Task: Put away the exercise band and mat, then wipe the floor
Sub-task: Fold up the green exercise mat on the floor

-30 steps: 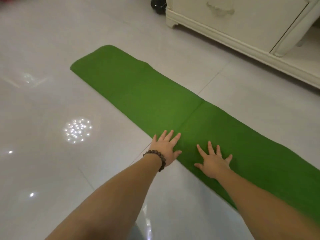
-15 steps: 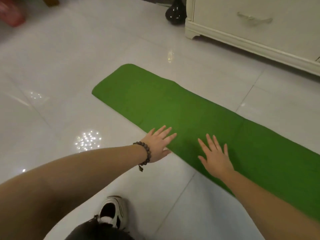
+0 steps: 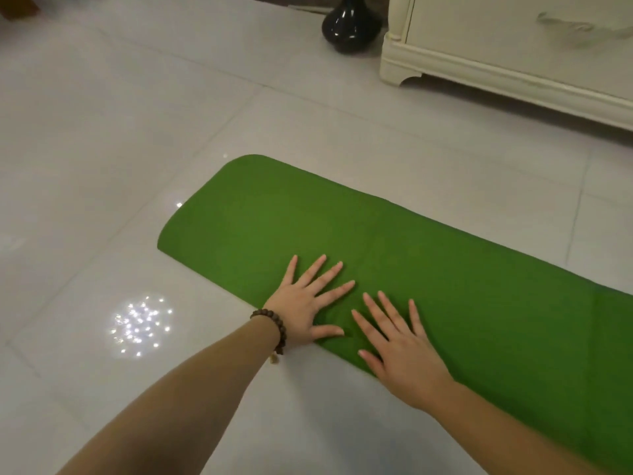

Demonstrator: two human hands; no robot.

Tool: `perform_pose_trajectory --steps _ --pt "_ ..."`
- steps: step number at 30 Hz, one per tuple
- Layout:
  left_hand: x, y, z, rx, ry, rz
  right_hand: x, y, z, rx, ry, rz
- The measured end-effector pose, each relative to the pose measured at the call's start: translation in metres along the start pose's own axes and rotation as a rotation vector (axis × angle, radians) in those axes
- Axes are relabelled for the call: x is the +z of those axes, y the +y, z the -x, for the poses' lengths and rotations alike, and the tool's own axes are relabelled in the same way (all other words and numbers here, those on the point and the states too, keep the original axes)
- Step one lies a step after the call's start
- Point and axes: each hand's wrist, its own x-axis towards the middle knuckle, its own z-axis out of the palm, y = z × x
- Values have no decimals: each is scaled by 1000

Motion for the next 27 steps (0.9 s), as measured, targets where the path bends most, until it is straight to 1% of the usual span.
perform_pose_trajectory --steps 2,4,6,7,8,10,13,14,15,16,17,20,21,23,24,27 --pt "1 -28 -8 -227 58 73 0 -19 -31 -99 -9 -4" --pt "3 -47 -14 -423 98 141 -3 -29 -61 -245 -34 12" --pt "7 -54 -16 -515 130 178 -14 -15 -95 -355 -103 68" --pt "8 -54 -16 -536 145 191 -21 0 -112 -340 -108 95" --pt "9 -53 -16 -550 154 199 -27 18 -129 -261 -84 122" --pt "10 -52 -16 -559 152 210 -36 61 -155 47 -61 136" --pt "9 -54 -17 -560 133 213 -45 103 -160 552 -96 -66" --pt "9 -54 -17 -557 126 208 -49 106 -152 657 -89 -115" --pt "9 -53 -17 -553 119 201 -51 105 -139 696 -56 -115" --pt "9 -53 -18 -549 111 191 -51 99 -120 661 -11 -73" --pt "9 -53 -18 -545 101 176 -49 90 -98 569 17 -30" --pt "2 -51 -20 -566 46 168 -34 57 -18 240 -14 0" --pt "-1 -47 -21 -589 16 182 -29 51 9 172 -27 8" --pt "-12 -17 -31 -590 24 221 -24 53 60 140 -65 38" --pt "-20 10 -39 -522 51 215 -24 61 84 144 -78 49" --pt "-49 125 -66 -183 90 170 -28 99 154 194 -79 77"
